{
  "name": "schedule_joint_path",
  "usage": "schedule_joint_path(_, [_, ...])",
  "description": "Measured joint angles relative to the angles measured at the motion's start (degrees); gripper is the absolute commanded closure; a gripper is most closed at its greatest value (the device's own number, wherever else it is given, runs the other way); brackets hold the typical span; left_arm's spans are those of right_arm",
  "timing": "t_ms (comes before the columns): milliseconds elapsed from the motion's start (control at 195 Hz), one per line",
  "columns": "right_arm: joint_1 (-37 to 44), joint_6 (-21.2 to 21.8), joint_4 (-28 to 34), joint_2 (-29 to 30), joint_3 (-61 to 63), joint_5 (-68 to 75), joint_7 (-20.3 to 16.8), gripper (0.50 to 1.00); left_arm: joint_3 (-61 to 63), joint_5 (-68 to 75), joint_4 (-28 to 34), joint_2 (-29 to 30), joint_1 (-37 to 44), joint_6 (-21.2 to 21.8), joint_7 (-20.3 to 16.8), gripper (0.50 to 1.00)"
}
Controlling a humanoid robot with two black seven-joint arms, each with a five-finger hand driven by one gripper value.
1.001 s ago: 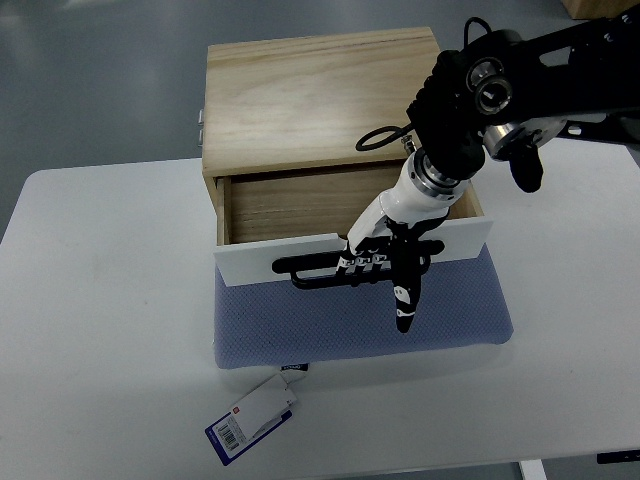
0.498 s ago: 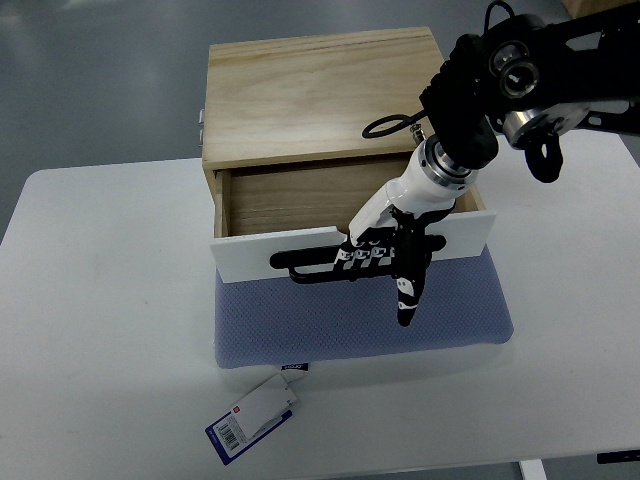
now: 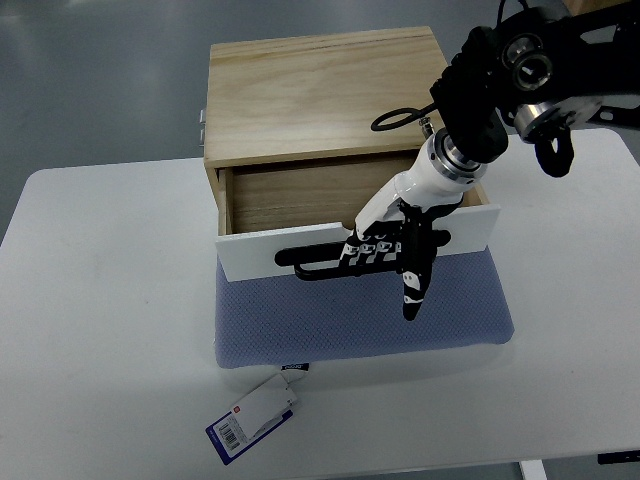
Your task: Open wood drawer with right hand
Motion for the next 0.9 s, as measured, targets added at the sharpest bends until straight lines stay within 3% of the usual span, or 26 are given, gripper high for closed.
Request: schedule_joint_path(898, [5.18, 0.00, -0.10, -5.26, 5.85, 0.32, 0.11, 0.556, 0.00, 0.00, 0.05, 0.00, 0.00, 0.00, 0.00, 0.500])
